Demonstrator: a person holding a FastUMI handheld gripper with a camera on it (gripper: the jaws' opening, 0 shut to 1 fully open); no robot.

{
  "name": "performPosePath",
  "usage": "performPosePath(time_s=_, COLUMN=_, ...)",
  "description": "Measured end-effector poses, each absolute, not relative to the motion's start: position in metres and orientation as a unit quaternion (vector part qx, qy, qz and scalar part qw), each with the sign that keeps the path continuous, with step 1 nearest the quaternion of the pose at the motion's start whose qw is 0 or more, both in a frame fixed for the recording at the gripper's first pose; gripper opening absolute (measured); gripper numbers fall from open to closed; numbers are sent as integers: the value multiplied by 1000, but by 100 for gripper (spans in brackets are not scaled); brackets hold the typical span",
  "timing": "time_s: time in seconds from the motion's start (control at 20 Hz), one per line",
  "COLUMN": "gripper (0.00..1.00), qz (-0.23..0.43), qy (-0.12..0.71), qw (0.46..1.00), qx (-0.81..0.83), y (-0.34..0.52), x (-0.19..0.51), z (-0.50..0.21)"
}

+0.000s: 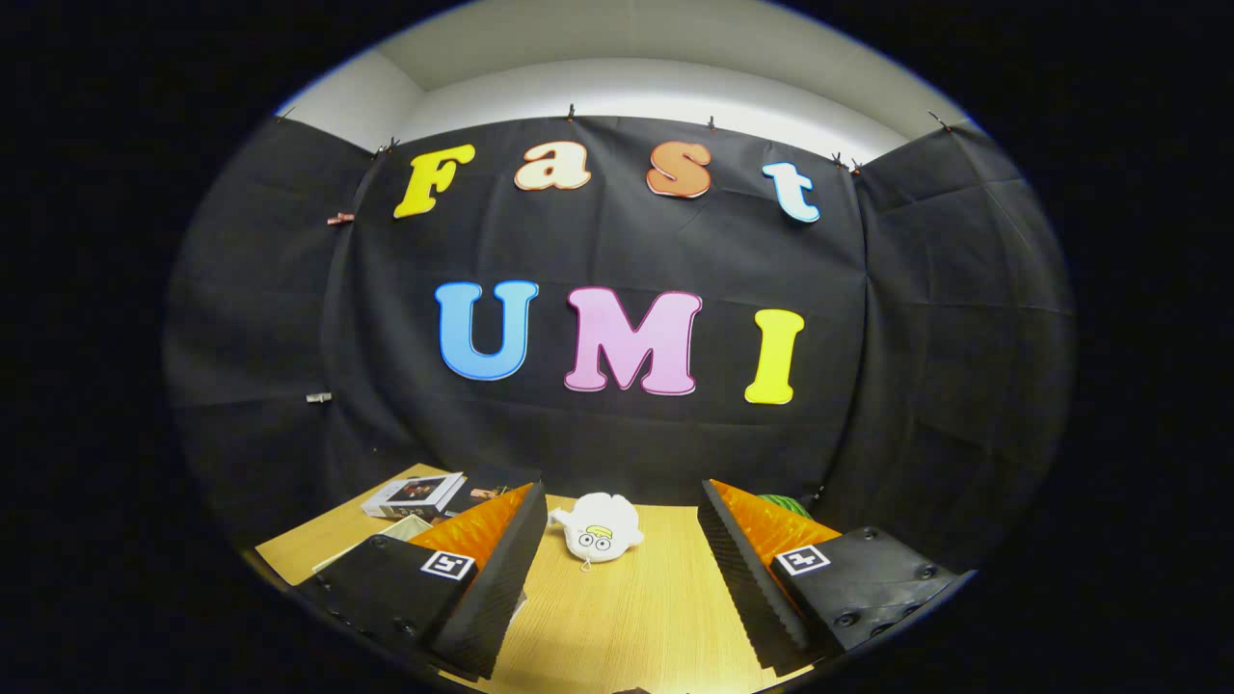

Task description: Open the storage box then place both shoes into the box .Put the left shoe in first, then the right shoe, with the right side of both shoes facing outward in a uniform manner.

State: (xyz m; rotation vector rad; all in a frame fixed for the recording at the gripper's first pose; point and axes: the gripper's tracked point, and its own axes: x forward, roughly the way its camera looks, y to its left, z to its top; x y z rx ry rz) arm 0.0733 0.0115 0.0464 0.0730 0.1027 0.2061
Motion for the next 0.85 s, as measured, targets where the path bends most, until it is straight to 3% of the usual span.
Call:
performPosePath(time_s=0.45, gripper=97, qz=90, qy=18, qw=993, qx=68, y=-49, x=58, z=16)
performPosePath(time_s=0.85, gripper=97, qz=131, qy=-13, qw=988, qx=79, y=-57, x=46, z=10)
